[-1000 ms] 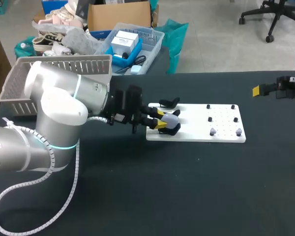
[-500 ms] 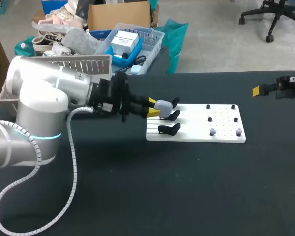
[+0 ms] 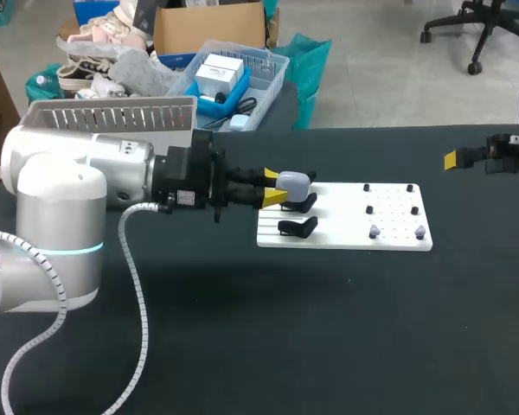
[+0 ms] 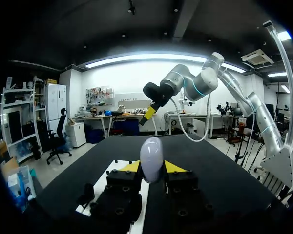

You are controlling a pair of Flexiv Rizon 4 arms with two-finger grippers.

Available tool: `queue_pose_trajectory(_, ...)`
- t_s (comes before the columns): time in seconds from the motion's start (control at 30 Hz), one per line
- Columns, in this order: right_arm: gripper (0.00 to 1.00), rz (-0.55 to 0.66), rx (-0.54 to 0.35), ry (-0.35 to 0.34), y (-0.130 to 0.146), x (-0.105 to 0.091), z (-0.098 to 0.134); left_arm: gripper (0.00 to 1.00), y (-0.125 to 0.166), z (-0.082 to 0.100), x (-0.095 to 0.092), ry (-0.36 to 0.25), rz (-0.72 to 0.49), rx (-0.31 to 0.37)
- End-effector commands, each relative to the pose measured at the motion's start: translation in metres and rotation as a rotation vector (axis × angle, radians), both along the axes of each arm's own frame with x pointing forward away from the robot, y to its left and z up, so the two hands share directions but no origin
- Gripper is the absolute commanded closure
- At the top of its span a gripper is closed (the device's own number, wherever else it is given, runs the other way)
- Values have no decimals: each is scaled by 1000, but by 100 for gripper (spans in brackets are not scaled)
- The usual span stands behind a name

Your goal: Pick up each earbud case from the left stands, insert the matching earbuds, close the lid, and place the case in the box.

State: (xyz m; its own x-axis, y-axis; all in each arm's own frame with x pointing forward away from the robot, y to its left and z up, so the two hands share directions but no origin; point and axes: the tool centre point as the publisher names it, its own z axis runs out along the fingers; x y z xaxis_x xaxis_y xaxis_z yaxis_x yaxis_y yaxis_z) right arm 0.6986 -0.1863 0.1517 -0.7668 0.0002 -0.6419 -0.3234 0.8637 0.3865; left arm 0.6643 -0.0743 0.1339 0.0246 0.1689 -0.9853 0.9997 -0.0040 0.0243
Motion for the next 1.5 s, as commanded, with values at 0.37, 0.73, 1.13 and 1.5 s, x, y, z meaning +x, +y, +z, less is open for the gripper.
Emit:
queue_pose_trajectory(0.37, 0, 2, 1, 0, 0, 1, -1, 100, -12, 1, -16, -109, 43, -103)
queue_pose_trajectory(0.73, 0, 2, 1, 0, 0, 1, -1, 100, -17, -7, -9, -150, 76, -135)
queue_pose_trajectory(1.13, 0, 2, 1, 0, 0, 1, -1, 100, -18, -4, -8, -167, 59, -153)
queue_pose_trajectory(1.5, 0, 2, 1, 0, 0, 1, -1, 100, -18, -4, -8, -167, 59, -153)
